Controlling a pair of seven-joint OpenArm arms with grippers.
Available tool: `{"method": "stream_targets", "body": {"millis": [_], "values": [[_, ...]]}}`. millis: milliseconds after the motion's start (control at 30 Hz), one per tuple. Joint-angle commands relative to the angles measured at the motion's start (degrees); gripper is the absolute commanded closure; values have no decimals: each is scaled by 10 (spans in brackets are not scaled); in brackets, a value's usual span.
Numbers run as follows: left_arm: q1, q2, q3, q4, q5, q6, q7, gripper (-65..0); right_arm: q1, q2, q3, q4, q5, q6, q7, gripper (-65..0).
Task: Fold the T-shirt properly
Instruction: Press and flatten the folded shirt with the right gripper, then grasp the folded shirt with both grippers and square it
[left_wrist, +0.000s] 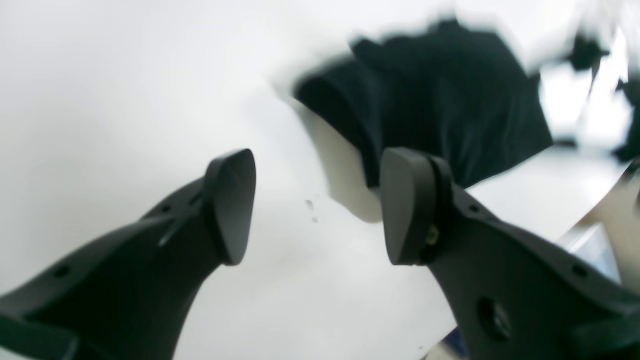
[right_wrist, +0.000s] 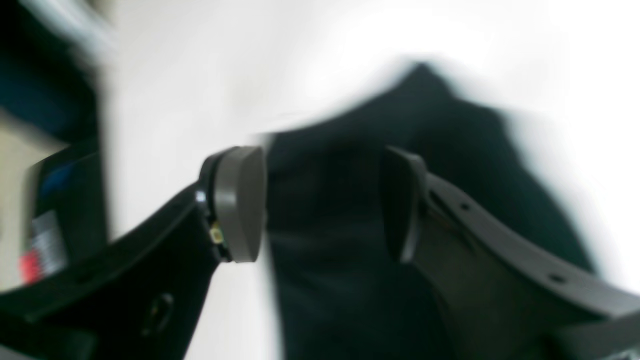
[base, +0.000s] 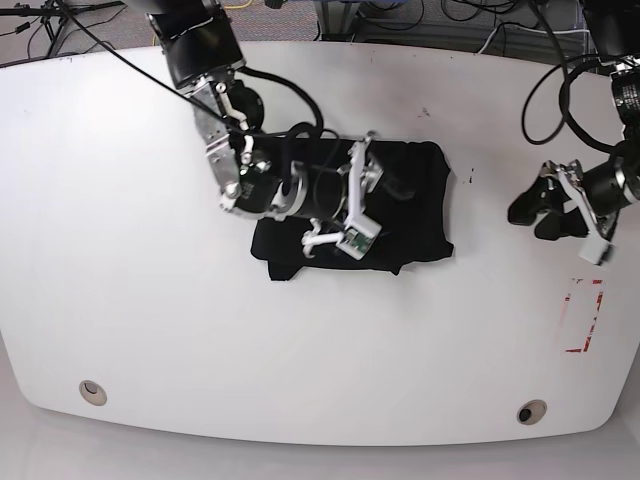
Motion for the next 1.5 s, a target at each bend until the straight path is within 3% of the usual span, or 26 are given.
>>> {"method": "stream_targets", "body": {"millis": [0,267,433,533,600,700,800,867,1033,1200,1467], "values": [[-12,16,39,40,34,-2,-7,-374,25,21,13,1,11,5,11,-335],[-15,84,162,75,169,-2,-9,-374,59,53,43,-29,6,8,15,-335],[-25,157,212,75,242,-2,-10,-367,77,59,74,-60,5,8,20,-335],[-25,191,226,76,282,-2,-14,-307,86,63,80,-85,-9,8,41,-331],[-22,222,234,76,320,-2,-30,-219,90,70,80,-103,-33,8,64,-296],[-9,257,252,74,386,-2,-60,-86,96,72,80,-135,-78,9,98,-168],[15,278,273,75,450,-2,-80,-72,95,73,81,-169,-104,15,123,-70],[28,288,296,75,487,-2,-88,-78,93,72,82,-194,-118,29,138,-46],[53,294,327,69,543,-2,-124,-78,81,75,84,-246,-136,29,185,-48],[55,291,327,26,559,-2,-154,-79,60,87,91,-288,-141,29,257,-46],[-11,258,306,-70,559,-2,-155,-81,-21,109,142,-244,-118,29,263,-46]]}}
